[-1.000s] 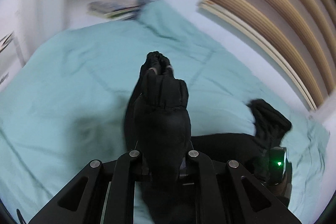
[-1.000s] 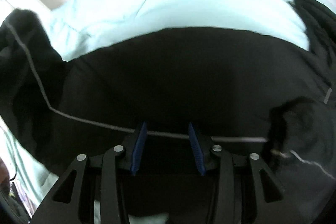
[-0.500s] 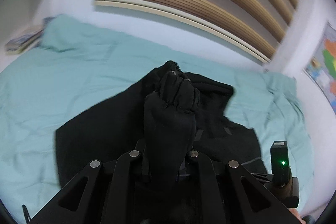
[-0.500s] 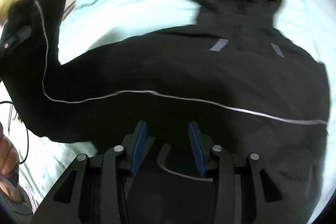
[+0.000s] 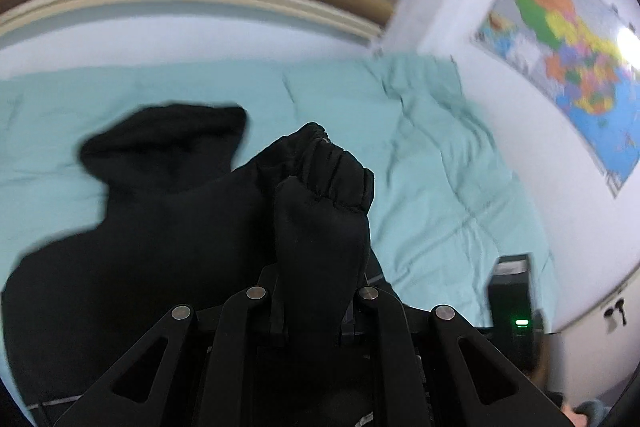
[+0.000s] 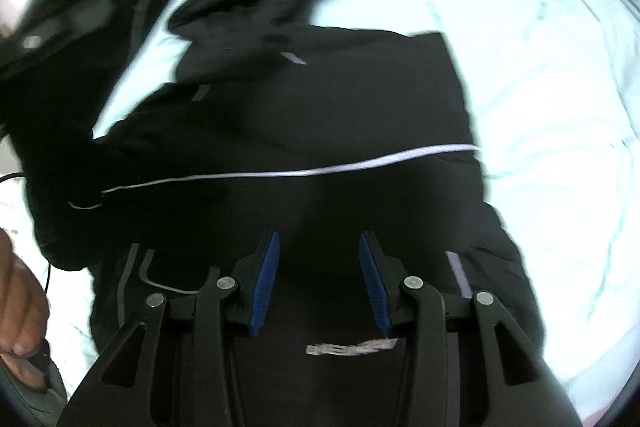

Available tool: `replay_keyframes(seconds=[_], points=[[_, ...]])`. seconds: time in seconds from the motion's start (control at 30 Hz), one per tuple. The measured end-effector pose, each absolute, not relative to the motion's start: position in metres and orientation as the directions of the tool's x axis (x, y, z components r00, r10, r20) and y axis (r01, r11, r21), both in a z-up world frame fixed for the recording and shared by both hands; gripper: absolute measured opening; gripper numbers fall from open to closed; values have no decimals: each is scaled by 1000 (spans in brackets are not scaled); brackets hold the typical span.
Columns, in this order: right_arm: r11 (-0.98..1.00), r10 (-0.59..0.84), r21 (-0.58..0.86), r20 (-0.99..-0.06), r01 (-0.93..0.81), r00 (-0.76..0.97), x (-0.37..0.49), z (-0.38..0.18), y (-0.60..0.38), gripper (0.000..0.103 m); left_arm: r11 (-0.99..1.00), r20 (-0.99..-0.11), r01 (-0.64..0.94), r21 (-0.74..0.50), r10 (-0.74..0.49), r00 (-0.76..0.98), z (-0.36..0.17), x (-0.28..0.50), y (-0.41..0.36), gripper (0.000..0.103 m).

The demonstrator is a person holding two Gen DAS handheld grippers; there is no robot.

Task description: Fold large clothes

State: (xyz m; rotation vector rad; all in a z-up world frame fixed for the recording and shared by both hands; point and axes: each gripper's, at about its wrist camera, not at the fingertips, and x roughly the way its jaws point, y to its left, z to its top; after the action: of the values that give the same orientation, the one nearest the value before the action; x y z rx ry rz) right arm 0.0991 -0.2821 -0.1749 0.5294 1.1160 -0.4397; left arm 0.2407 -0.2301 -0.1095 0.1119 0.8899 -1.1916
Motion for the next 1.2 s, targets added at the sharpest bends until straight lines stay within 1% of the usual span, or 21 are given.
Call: replay_keyframes(seconds=[0.1, 0.2, 0.27, 0.3, 0.33, 0.37, 0.47, 0.53, 0.57, 0.6, 0.63, 0.7, 0.77, 0.87, 1.03, 1.07, 1.1, 1.13, 1.2], points=[[773, -73, 174, -931, 610, 357, 81, -182, -301, 46, 410, -711, 836, -365, -702, 34, -150, 230, -272, 14], [762, -69, 171, -937, 624, 341, 72, -190, -317, 46, 447, -773, 807, -386, -634, -18, -199, 227, -295, 16], [760, -64, 172, -940, 626, 336, 71, -196, -325, 46, 463, -792, 784, -412, -608, -58, -222, 229, -300, 23], [760, -60, 175, -940, 626, 336, 71, -199, -328, 46, 474, -803, 769, -429, -590, -84, -234, 230, -301, 34], [758, -52, 183, -940, 626, 338, 72, -202, -332, 46, 482, -808, 755, -445, -580, -107, -241, 229, -300, 41], [757, -46, 190, -939, 625, 341, 72, -204, -335, 46, 482, -808, 743, -464, -575, -131, -246, 230, -299, 42], [746, -16, 236, -928, 623, 371, 73, -207, -345, 46, 449, -787, 726, -521, -582, -205, -248, 234, -284, 44], [729, 28, 308, -906, 612, 423, 74, -208, -356, 47, 436, -761, 701, -564, -603, -238, -239, 238, -271, 51], [719, 50, 345, -892, 604, 449, 75, -207, -360, 51, 428, -744, 686, -589, -618, -254, -232, 239, -259, 54], [713, 68, 377, -877, 591, 477, 76, -205, -363, 60, 421, -730, 674, -607, -631, -263, -226, 241, -249, 62], [712, 77, 398, -863, 578, 500, 79, -202, -364, 64, 417, -711, 660, -625, -653, -261, -217, 241, -235, 68], [720, 90, 426, -840, 548, 535, 87, -197, -363, 78, 419, -695, 654, -630, -680, -234, -204, 242, -218, 75], [717, 105, 452, -823, 531, 559, 95, -194, -363, 81, 442, -696, 650, -618, -693, -190, -191, 245, -197, 75], [684, 143, 502, -804, 529, 577, 106, -203, -367, 82, 496, -701, 621, -607, -703, -123, -183, 254, -169, 75], [629, 195, 540, -806, 559, 559, 131, -235, -375, 82, 587, -727, 575, -570, -686, -21, -175, 276, -133, 75], [628, 212, 544, -808, 556, 550, 138, -241, -373, 77, 609, -734, 562, -560, -679, 5, -173, 282, -124, 75], [629, 232, 550, -808, 550, 542, 144, -245, -370, 54, 627, -739, 552, -550, -673, 28, -173, 286, -121, 75], [639, 252, 553, -808, 535, 533, 150, -245, -365, 45, 652, -747, 538, -534, -662, 61, -171, 292, -112, 75], [695, 193, 496, -826, 521, 530, 153, -232, -355, 37, 691, -761, 519, -504, -639, 112, -168, 301, -96, 75]])
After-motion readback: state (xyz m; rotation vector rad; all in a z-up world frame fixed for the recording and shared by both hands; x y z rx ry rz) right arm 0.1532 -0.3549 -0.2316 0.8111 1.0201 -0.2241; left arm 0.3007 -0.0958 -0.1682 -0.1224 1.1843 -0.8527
